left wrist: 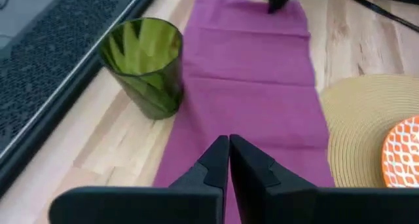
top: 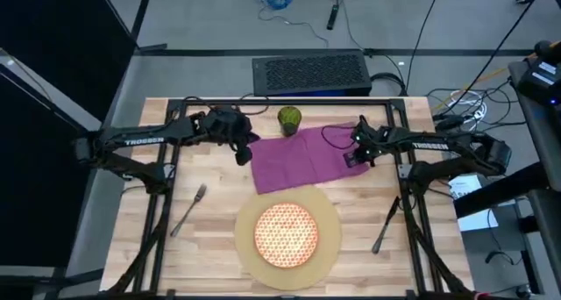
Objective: Set table place
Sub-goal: Fold the purple napkin
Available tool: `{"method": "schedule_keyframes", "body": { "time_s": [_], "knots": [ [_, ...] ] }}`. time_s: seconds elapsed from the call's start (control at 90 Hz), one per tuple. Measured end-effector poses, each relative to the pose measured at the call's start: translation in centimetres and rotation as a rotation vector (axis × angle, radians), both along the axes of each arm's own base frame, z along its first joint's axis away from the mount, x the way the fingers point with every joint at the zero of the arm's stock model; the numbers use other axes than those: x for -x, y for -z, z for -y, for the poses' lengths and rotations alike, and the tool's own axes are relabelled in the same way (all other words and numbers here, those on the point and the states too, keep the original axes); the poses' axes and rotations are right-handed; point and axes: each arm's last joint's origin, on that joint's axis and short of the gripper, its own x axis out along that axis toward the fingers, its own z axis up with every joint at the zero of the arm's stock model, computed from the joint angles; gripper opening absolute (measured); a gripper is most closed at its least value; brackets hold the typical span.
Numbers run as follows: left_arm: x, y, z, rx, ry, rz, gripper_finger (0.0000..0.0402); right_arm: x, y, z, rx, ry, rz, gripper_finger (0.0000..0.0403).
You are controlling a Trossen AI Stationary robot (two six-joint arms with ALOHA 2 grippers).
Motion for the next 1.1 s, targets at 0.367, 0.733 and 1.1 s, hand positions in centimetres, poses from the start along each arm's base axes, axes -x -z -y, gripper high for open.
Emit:
{"method": "schedule_keyframes", "body": {
  "time_s": [0.367,0.733,1.1],
  "knots": [
    [1.9,-1.7,-0.5,-0.027,-0.046,0.053,0.0000,1.8,-3.5,-5.2,-0.014,-0.008,0.172,0.0000],
    [2.9,-2.0,-1.0,-0.009,-0.063,0.045,0.0000,3.1,-4.4,-8.8,-0.021,-0.009,0.197,0.0000],
    [2.9,-2.3,-1.1,-0.019,-0.065,0.070,0.0000,-0.9,-6.8,-7.7,0.129,-0.105,0.433,0.0000]
  ]
}}
